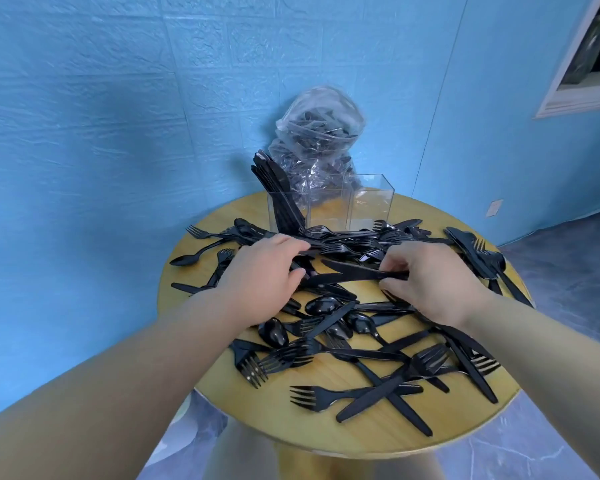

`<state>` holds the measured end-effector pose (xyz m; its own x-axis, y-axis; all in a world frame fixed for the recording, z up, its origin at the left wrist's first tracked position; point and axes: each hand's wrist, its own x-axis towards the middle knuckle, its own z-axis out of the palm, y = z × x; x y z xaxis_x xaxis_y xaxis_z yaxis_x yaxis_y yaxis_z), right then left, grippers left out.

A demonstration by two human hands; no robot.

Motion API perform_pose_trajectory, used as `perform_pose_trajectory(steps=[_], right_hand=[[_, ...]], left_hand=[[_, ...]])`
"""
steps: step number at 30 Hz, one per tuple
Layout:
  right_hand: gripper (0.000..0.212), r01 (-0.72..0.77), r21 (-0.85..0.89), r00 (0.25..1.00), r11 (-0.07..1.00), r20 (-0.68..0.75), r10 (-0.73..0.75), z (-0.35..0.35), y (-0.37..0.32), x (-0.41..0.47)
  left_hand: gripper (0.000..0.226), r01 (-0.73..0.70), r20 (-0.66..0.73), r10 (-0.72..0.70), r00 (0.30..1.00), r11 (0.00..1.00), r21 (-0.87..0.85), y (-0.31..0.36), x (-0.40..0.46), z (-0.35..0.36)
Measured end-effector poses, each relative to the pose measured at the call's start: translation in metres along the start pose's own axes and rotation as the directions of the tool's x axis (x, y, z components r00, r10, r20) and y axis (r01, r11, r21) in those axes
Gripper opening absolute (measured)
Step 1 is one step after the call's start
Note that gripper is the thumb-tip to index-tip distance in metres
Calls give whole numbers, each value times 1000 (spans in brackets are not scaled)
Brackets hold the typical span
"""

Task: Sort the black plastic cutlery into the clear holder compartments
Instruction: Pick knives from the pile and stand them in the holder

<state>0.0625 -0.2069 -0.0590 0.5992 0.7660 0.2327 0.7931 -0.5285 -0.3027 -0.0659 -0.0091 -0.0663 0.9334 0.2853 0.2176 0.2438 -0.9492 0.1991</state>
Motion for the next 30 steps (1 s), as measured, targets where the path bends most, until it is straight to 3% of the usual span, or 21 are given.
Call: perform_pose_trajectory(steps=[3,12,17,19,23,27,30], right_hand=[[11,-8,84,1000,996,-17,10,-2,0,-4],[15,-29,305,999,952,-30,40,-4,5,-9],[33,48,147,998,988,-58,-40,-3,0,-9],[25,73,81,996,994,-63,-68,-1,-4,-5],[31,108,-106,994,989,37,-104,11,-11,5],[39,122,-61,983,991,143,-112,13,-18,6],[28,139,-62,984,988,118,-131,15,-17,5]], left_hand=[[39,-27,-1,27,1000,998,-61,9,-4,-4],[23,-22,-44,20,999,999,-31,7,-7,-12],[25,-8,-20,7,1000,998,-66,6,-12,-15],[28,1,-32,-5,999,994,-112,7,-11,-16],[30,59,-12,-64,998,963,-264,6,-8,-16],[32,94,-22,-114,993,902,-421,6,-4,-18],[32,94,-38,-123,992,893,-441,6,-1,-18]])
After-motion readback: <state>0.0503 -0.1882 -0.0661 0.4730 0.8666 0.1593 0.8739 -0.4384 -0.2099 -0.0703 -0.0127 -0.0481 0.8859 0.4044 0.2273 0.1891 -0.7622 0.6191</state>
